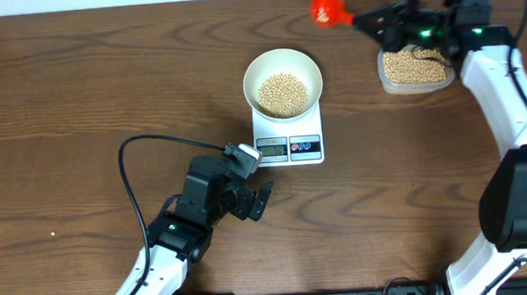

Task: Scoop item into bowl and weigh 50g on scale
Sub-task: 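Carry the red scoop right back over the chickpea tub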

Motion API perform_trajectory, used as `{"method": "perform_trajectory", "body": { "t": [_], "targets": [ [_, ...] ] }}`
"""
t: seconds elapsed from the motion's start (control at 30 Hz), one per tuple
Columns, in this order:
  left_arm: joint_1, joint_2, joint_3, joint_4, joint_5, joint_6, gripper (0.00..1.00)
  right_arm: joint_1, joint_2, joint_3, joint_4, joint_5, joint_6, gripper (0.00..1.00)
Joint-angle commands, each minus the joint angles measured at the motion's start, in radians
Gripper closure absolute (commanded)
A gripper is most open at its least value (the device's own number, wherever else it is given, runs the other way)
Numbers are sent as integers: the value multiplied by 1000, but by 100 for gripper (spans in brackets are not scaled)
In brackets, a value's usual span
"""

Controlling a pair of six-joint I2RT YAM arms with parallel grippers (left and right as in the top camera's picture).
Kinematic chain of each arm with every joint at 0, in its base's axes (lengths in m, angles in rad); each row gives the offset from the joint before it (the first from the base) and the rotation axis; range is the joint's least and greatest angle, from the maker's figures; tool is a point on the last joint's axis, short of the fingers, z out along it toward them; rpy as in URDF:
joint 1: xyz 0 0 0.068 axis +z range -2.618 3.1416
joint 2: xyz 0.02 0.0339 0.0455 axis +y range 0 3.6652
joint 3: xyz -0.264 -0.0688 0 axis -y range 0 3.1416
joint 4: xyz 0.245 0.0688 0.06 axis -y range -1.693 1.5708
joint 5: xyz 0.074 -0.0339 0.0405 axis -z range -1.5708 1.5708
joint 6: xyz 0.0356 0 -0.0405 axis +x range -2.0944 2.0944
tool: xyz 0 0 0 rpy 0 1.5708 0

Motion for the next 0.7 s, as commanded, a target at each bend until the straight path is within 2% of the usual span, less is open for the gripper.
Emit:
{"method": "perform_trajectory", "body": {
  "t": [0.0,0.27,0.67],
  "targets": [
    [1,6,2,0,-13,-13,3,-69,-32,18,25,-71,117,99],
    [1,6,2,1,-13,-13,3,-213,-32,18,64,-91,260,99],
    [1,6,2,1,-13,-13,3,-251,-32,18,52,-83,336,99]
  ]
}}
